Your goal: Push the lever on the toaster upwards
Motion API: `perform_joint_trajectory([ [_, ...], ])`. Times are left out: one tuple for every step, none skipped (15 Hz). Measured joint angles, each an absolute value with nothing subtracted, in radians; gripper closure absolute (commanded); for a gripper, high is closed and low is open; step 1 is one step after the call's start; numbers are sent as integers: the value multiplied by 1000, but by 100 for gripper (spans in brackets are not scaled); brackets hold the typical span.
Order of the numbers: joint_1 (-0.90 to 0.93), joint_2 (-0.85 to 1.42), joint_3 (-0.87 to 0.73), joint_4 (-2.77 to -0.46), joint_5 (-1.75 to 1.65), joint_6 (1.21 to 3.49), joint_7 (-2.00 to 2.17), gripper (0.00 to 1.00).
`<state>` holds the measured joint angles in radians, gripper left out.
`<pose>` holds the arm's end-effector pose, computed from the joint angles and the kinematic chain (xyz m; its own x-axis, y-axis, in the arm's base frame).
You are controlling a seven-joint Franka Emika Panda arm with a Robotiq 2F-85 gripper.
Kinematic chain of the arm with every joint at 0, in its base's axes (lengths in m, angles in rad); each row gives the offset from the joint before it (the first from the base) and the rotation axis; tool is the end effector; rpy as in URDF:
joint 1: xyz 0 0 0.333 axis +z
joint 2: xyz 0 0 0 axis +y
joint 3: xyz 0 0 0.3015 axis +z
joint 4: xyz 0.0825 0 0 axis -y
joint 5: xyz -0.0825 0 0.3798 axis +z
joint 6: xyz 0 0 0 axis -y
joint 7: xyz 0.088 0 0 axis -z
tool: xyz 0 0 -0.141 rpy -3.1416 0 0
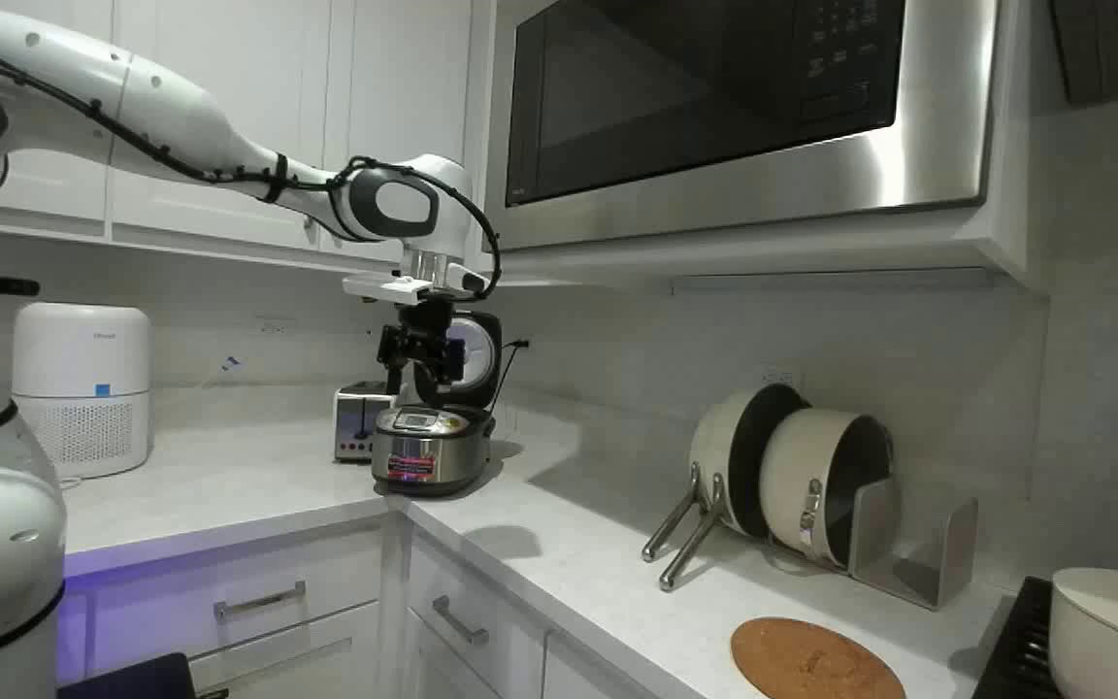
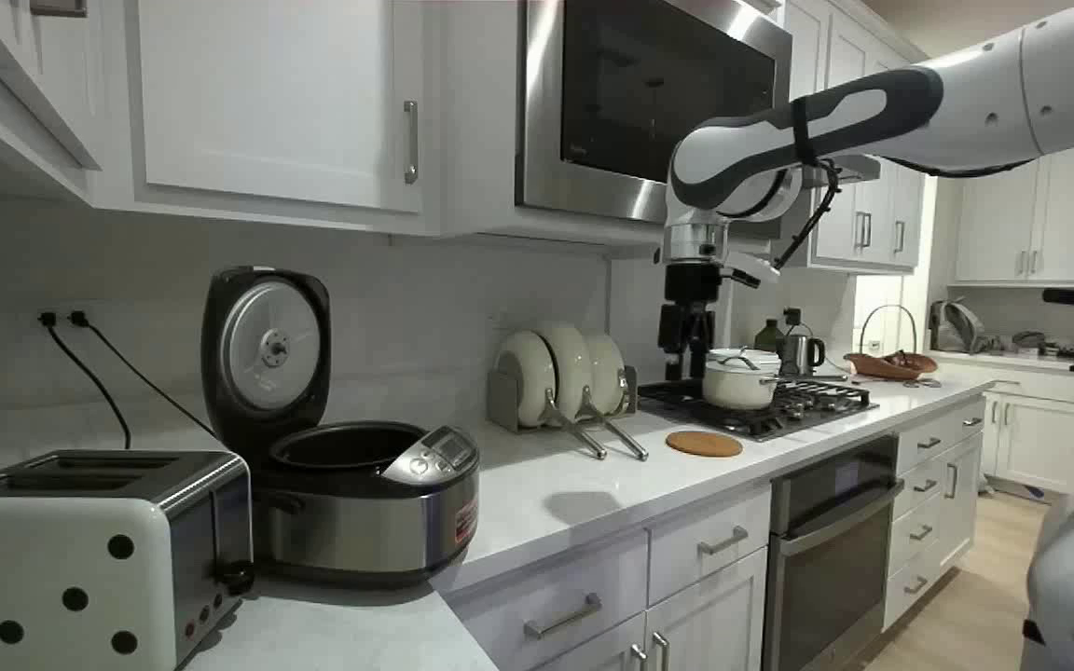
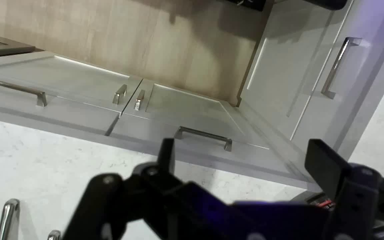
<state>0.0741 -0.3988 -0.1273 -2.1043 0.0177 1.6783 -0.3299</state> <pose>0.4304 -0.0260 0.5289 0.9595 0.2816 -0.0069 0.2803 -0.9571 -0.0730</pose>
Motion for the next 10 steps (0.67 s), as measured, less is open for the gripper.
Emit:
perform_joint_trajectory([
  [74, -399, -127, -2104, 18, 1678, -330, 0],
  [74, -399, -127, -2104, 18, 1678, -330, 0],
  [74, -399, -127, -2104, 18, 1678, -330, 0],
  [74, -399, -127, -2104, 18, 1678, -330, 0],
  [74, -398, -125, -2104, 18, 1678, -330, 0],
  [74, -398, -117, -2105, 18, 1678, -330, 0],
  [77, -398, -104, -2106, 18, 1678, -330, 0],
  [81, -398, -88, -2107, 18, 1678, -330, 0],
  [91, -398, -68, -2109, 19, 1678, -330, 0],
  [104, -398, -46, -2111, 22, 1678, -330, 0],
])
